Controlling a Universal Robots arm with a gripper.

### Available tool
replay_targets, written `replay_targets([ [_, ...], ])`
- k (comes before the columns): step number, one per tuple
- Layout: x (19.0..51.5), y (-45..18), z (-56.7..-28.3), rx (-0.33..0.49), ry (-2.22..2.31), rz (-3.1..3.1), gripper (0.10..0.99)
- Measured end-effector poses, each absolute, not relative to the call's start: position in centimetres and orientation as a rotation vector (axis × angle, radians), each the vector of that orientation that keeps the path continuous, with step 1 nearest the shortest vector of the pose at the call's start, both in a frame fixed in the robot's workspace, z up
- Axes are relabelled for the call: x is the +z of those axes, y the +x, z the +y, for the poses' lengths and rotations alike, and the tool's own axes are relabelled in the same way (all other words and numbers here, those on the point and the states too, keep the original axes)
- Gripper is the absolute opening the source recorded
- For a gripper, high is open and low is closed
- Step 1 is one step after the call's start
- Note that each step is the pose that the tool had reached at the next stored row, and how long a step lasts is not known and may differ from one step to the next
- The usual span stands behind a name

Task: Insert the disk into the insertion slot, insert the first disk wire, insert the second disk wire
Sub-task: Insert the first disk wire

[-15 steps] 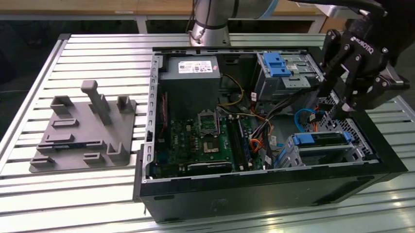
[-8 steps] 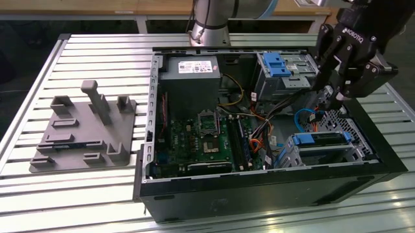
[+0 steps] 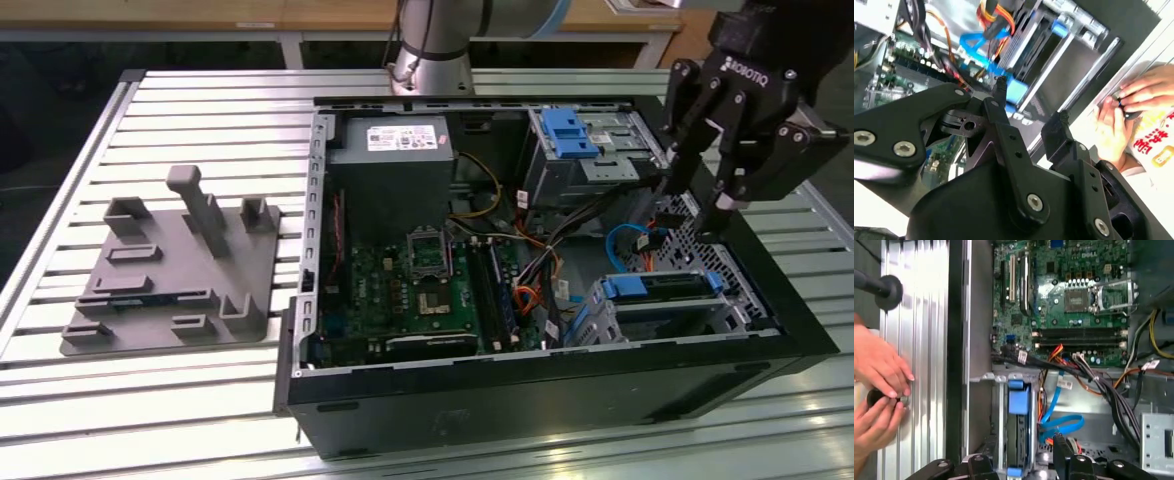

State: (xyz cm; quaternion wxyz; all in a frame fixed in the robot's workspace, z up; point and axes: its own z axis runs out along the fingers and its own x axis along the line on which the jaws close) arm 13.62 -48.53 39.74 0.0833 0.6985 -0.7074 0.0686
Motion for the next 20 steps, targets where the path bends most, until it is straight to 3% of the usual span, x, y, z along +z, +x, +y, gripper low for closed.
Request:
replay_targets([
  [13,39.0,15.6,-47.4,0.265,2.039,-2.089,0.557],
  [15,38.8,15.6,-47.3,0.273,2.025,-2.091,0.475],
  [17,38.7,15.6,-47.2,0.279,2.011,-2.095,0.475],
  [18,38.6,15.6,-47.1,0.279,2.003,-2.101,0.408],
  [20,38.4,15.6,-47.1,0.275,1.972,-2.127,0.408],
])
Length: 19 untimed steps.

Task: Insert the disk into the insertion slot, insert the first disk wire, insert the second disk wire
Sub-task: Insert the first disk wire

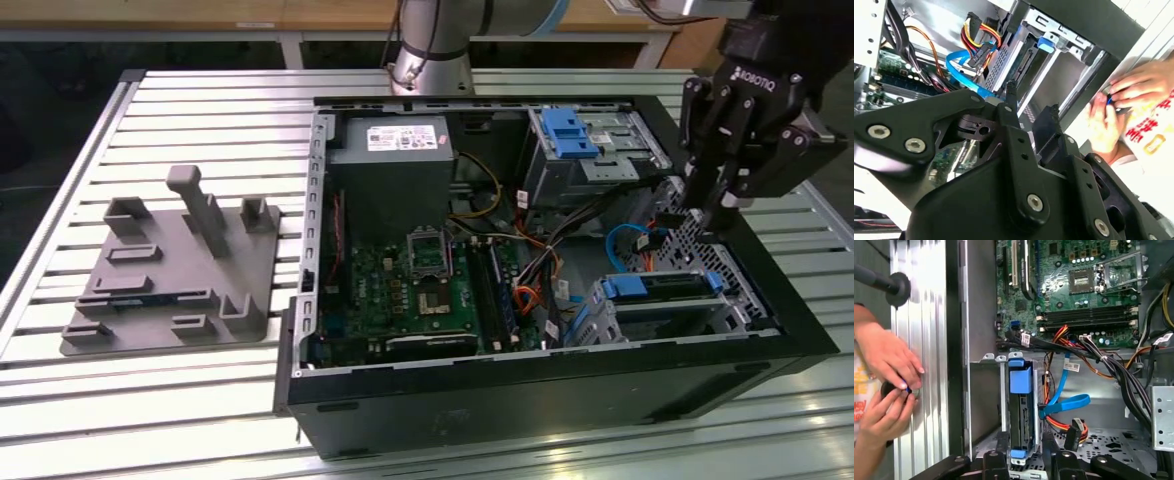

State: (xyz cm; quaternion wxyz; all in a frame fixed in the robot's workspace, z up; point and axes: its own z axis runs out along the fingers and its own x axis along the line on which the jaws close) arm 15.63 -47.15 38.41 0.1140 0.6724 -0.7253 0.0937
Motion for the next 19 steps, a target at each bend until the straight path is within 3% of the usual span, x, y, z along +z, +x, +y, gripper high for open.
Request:
replay_targets([
  [6,37.9,15.7,-46.8,0.264,1.890,-2.191,0.408],
  [14,36.9,16.0,-43.4,0.288,1.878,-2.178,0.408],
  [19,36.0,17.4,-43.3,0.288,1.876,-2.179,0.408],
])
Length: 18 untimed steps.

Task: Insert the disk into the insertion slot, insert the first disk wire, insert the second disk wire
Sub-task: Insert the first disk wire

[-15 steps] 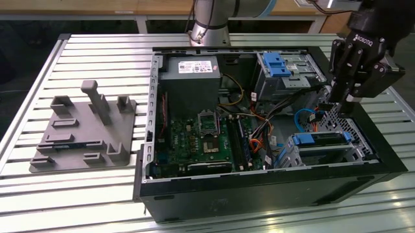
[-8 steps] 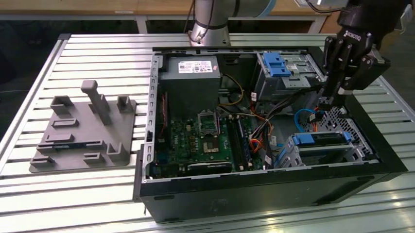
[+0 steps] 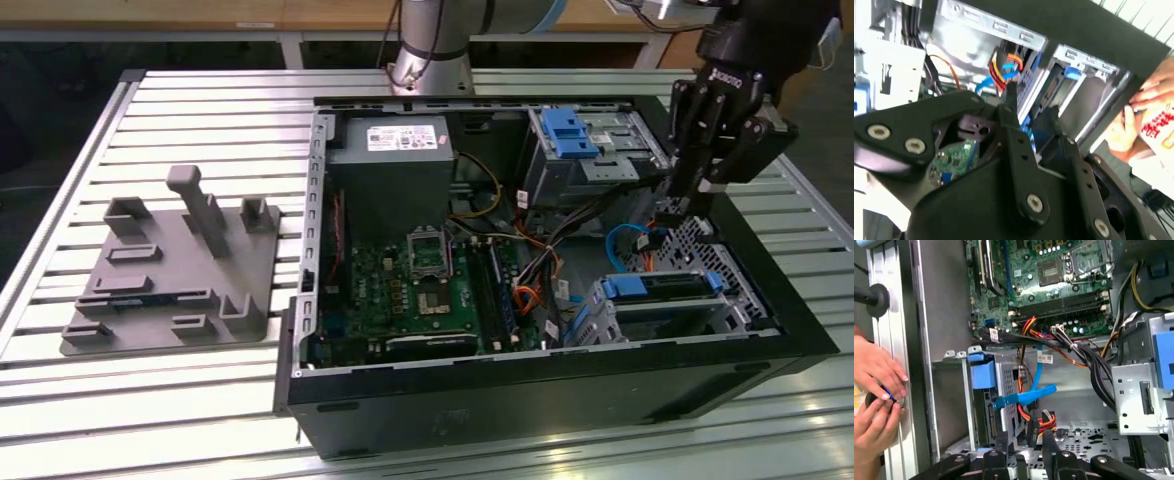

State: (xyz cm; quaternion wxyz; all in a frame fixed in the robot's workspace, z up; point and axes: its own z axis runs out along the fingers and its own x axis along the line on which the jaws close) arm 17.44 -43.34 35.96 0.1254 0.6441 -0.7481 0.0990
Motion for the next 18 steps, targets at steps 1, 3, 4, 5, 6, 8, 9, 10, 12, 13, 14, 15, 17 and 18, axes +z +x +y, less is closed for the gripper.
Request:
replay_targets([
  [1,35.8,17.4,-43.4,0.290,1.873,-2.180,0.408],
  [3,35.6,17.4,-43.3,0.298,1.864,-2.179,0.408],
  [4,35.5,17.4,-43.3,0.305,1.859,-2.176,0.408],
  [5,35.5,17.4,-43.3,0.312,1.854,-2.173,0.408],
  [6,35.4,17.4,-43.3,0.319,1.849,-2.171,0.408],
  [8,35.2,17.4,-43.2,0.333,1.836,-2.168,0.408],
  [9,35.1,17.3,-43.2,0.334,1.832,-2.171,0.408],
  [10,35.0,17.3,-43.1,0.334,1.828,-2.175,0.408],
  [12,34.8,17.2,-42.8,0.336,1.821,-2.183,0.408],
  [13,34.6,17.1,-42.8,0.337,1.816,-2.187,0.408],
  [14,34.5,17.1,-42.8,0.340,1.806,-2.192,0.408],
  [15,34.5,17.1,-42.8,0.346,1.797,-2.192,0.408],
  [17,34.5,17.1,-42.7,0.371,1.779,-2.181,0.408],
  [18,34.4,17.1,-42.6,0.384,1.772,-2.175,0.408],
])
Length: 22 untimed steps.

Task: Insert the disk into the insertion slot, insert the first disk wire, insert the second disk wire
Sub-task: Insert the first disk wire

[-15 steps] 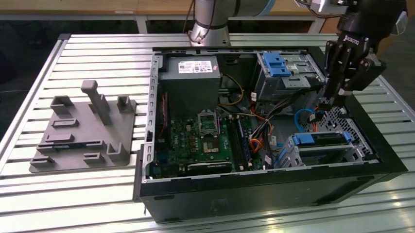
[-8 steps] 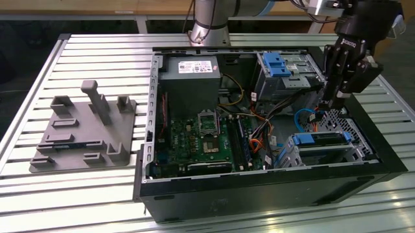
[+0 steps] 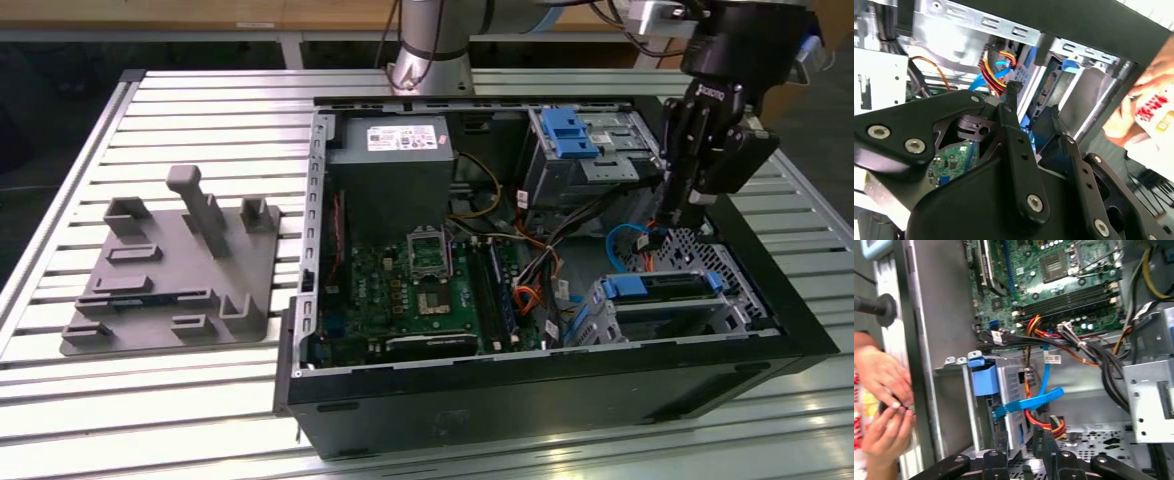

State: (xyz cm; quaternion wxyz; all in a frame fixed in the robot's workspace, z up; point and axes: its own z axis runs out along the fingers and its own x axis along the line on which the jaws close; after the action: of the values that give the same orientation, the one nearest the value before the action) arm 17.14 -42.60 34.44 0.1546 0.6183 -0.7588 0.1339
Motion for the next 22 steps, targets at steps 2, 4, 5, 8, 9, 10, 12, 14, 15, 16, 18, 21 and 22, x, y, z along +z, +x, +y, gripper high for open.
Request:
replay_targets([
  [2,34.40,17.13,-42.51,0.388,1.769,-2.172,0.408],
  [4,34.30,17.14,-42.43,0.388,1.769,-2.172,0.408],
  [5,34.24,17.14,-42.42,0.388,1.770,-2.172,0.408],
  [8,34.04,17.14,-42.41,0.390,1.769,-2.172,0.408],
  [9,33.98,17.14,-42.40,0.391,1.769,-2.172,0.408],
  [10,33.95,17.14,-42.39,0.391,1.769,-2.172,0.408],
  [12,33.90,17.13,-42.29,0.391,1.769,-2.172,0.408],
  [14,33.84,17.13,-42.17,0.391,1.769,-2.172,0.408],
  [15,33.81,17.13,-42.13,0.391,1.769,-2.172,0.408],
  [16,33.77,17.13,-42.09,0.391,1.769,-2.172,0.408],
  [18,33.72,17.14,-42.00,0.392,1.769,-2.172,0.408],
  [21,33.62,17.14,-41.83,0.396,1.766,-2.169,0.408],
  [22,33.58,17.13,-41.78,0.398,1.765,-2.168,0.408],
])
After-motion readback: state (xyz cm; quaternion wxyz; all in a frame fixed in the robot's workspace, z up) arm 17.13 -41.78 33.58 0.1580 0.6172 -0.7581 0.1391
